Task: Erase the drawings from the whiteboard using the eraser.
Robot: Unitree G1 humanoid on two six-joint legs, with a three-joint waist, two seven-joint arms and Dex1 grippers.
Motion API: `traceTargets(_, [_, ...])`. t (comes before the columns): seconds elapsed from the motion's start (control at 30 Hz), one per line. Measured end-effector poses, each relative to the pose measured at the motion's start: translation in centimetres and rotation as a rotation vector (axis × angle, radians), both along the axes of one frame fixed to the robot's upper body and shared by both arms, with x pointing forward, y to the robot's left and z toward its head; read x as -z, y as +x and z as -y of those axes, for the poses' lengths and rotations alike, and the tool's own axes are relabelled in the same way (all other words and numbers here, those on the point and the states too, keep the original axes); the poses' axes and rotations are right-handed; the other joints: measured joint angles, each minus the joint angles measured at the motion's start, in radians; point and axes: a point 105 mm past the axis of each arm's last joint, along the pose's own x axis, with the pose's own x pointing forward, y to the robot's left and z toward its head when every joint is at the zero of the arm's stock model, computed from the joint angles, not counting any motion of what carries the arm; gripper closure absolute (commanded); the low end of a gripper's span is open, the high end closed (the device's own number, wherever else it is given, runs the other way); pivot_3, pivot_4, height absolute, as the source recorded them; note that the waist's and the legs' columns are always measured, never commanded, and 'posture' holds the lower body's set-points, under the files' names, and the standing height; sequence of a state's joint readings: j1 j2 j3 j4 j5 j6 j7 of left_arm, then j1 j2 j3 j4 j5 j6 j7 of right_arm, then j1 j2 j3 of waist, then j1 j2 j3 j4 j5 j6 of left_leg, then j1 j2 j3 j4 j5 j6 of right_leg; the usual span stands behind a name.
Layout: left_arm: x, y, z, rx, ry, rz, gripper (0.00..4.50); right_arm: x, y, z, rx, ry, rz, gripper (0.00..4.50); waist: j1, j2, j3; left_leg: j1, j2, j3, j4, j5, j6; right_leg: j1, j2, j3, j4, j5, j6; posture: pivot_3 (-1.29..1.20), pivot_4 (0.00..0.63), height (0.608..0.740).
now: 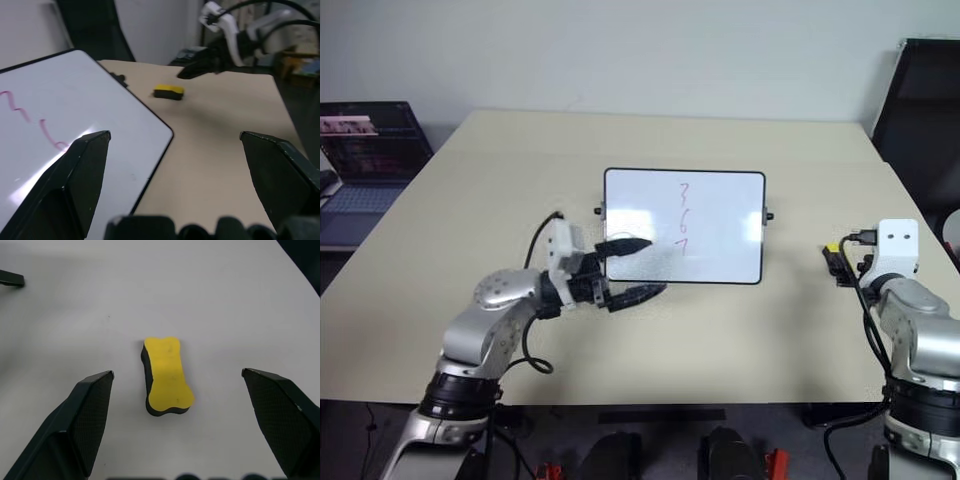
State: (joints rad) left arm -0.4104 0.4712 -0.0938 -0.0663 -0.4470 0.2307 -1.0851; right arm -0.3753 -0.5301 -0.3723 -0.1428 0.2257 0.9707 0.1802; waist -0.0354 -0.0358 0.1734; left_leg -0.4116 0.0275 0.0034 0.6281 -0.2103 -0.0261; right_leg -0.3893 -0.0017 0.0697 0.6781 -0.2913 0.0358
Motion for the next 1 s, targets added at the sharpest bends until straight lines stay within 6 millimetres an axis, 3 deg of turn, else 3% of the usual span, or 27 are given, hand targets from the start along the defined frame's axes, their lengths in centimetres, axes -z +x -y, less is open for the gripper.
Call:
traceTargets(0.27, [0.7,-0.6,0.7,0.073,0.008,0.017,0.00,2.8,0.9,0.7,-0.024,0.047,-0.059,0.04,0.001,0.000,0.000,-0.002,0.000,0.000,0.000,0.000,0.000,-0.001,0.000,0.000,-0.001,0.000,0.000,0.00,0.150,0.740])
traceTargets(0.53, [1.4,-0.9,0.7,0.073,0.021,0.031,0.00,3.5,2.1,0.7,-0.052,0.060,-0.057,0.04,0.000,0.000,0.000,-0.002,0.000,0.000,0.000,0.000,0.000,-0.001,0.000,0.000,0.000,0.001,-0.001,0.00,0.150,0.740])
traceTargets(0.77, [1.4,-1.1,0.5,0.082,0.030,0.056,0.00,2.7,3.8,0.2,-0.085,0.095,-0.028,0.04,0.000,0.000,0.000,-0.002,0.000,0.000,0.000,0.000,0.000,-0.001,0.000,-0.001,0.000,0.001,-0.002,0.00,0.150,0.740])
traceTargets(1.0, [1.6,-1.1,0.1,0.069,0.034,0.047,0.00,4.1,4.2,0.6,-0.067,0.150,-0.068,0.04,0.000,0.001,0.000,-0.002,0.000,0.000,0.000,0.000,0.000,-0.001,0.000,-0.001,0.000,0.001,-0.002,0.00,0.150,0.740])
